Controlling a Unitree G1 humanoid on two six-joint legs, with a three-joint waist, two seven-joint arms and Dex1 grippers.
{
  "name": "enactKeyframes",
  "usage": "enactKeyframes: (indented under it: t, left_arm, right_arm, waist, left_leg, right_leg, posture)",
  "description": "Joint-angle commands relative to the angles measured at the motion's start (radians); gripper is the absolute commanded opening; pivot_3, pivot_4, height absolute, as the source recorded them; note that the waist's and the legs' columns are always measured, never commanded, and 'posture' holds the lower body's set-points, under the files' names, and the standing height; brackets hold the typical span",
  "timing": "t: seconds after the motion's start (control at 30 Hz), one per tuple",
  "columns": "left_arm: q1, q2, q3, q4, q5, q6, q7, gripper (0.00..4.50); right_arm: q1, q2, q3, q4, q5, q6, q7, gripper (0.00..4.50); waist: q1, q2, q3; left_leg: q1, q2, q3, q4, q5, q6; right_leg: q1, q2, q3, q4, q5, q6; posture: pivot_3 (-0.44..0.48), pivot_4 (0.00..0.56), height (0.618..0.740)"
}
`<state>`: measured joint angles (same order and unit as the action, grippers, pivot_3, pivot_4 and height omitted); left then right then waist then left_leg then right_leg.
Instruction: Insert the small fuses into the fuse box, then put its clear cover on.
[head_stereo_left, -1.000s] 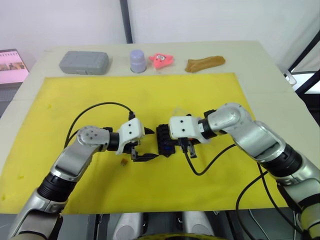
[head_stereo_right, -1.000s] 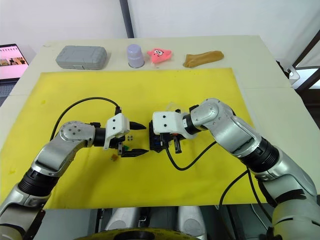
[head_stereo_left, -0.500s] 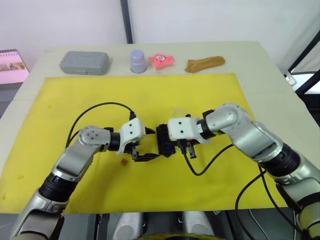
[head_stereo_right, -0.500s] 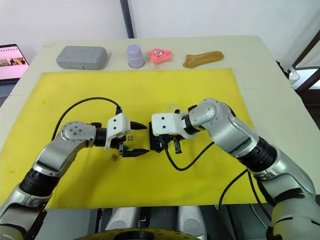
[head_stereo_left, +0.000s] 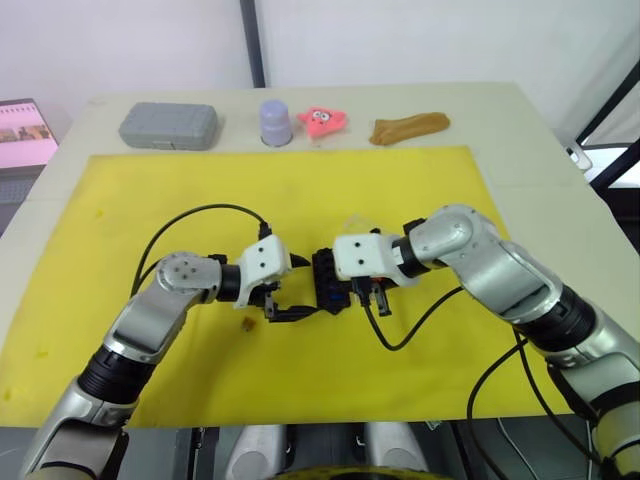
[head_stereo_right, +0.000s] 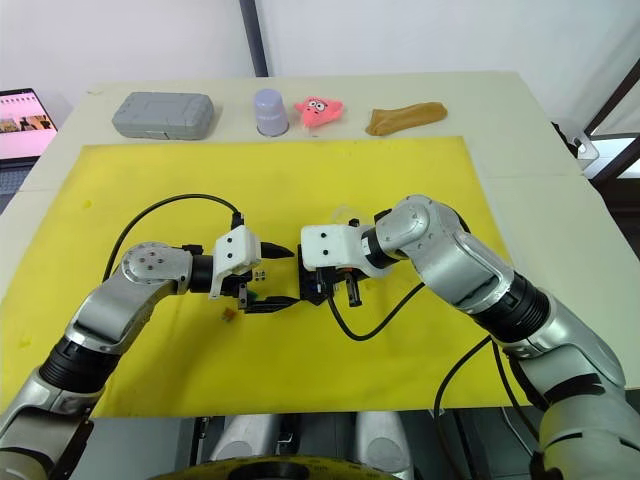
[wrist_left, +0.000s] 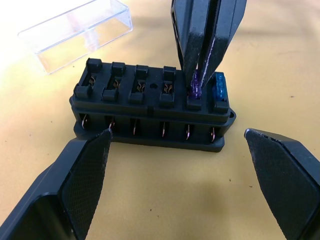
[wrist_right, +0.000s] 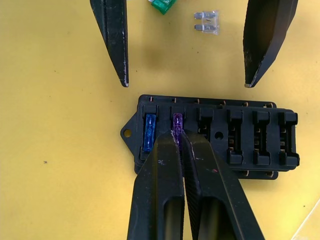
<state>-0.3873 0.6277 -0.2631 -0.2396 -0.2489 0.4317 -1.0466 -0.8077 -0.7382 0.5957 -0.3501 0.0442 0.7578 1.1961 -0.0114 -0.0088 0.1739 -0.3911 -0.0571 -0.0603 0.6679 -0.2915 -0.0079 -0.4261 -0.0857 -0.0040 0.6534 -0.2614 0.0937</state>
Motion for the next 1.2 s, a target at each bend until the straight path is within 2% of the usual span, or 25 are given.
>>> enactKeyframes:
  t: [0.03,0.07,0.57,0.67,0.73,0.77,1.2]
  left_arm:
    - [-0.01,0.0,0.0,-0.031,-0.001,-0.005,-0.001,4.5]
    - [-0.01,-0.001,0.0,-0.032,-0.001,-0.004,0.0,4.5]
    - [-0.006,0.0,0.003,-0.03,-0.001,-0.005,0.006,4.5]
    - [-0.007,0.002,0.007,-0.024,-0.002,-0.008,0.004,4.5]
    - [-0.008,0.001,0.008,-0.02,-0.001,-0.009,0.005,4.5]
    - [-0.009,0.001,0.009,-0.019,-0.001,-0.01,0.005,4.5]
    - [-0.014,0.003,0.009,-0.018,-0.001,-0.005,0.003,4.5]
  right_arm:
    - [-0.004,-0.001,-0.007,0.003,-0.007,0.023,0.0,1.52]
    - [-0.005,0.001,-0.011,0.001,-0.004,0.027,0.0,1.98]
    - [-0.073,0.015,-0.126,-0.003,0.09,0.077,0.022,1.98]
    - [-0.066,0.005,-0.15,-0.014,0.123,0.067,0.04,1.13]
    - [-0.041,0.003,-0.161,-0.022,0.137,0.05,0.039,0.2]
    - [-0.027,0.005,-0.164,-0.026,0.142,0.034,0.036,0.06]
    - [0.075,0.023,-0.13,0.016,0.119,-0.044,-0.012,0.06]
  waist:
    - [0.0,0.0,0.0]
    - [0.001,0.0,0.0]
    - [0.0,0.0,0.0]
    - [0.001,0.0,0.0]
    - [0.0,0.0,0.0]
    - [0.0,0.0,0.0]
    - [0.0,0.0,0.0]
  left_leg:
    - [0.0,0.0,0.0,0.0,0.0,0.0]
    - [0.0,0.0,0.0,0.0,0.0,0.0]
    - [-0.001,0.0,0.0,0.0,0.0,0.0]
    - [-0.001,0.0,0.0,0.0,0.0,0.0]
    - [-0.001,0.0,0.0,0.0,0.0,0.0]
    - [-0.001,0.0,0.0,0.0,0.0,0.0]
    - [-0.001,0.0,0.0,0.0,0.0,0.0]
  right_leg:
    - [0.0,0.0,0.0,0.0,0.0,0.0]
    - [0.0,0.0,0.0,0.0,0.0,0.0]
    - [-0.001,0.0,0.0,0.0,0.0,0.0]
    - [-0.001,0.0,0.0,0.0,0.0,0.0]
    - [-0.001,0.0,0.0,0.0,0.0,0.0]
    - [-0.001,0.0,0.0,0.0,0.0,0.0]
    - [-0.001,0.0,0.0,0.0,0.0,0.0]
  posture:
    - [0.0,0.15,0.731]
    - [0.0,0.15,0.731]
    - [0.0,0.15,0.731]
    - [0.0,0.15,0.731]
    - [0.0,0.15,0.731]
    - [0.0,0.15,0.731]
    - [0.0,0.15,0.731]
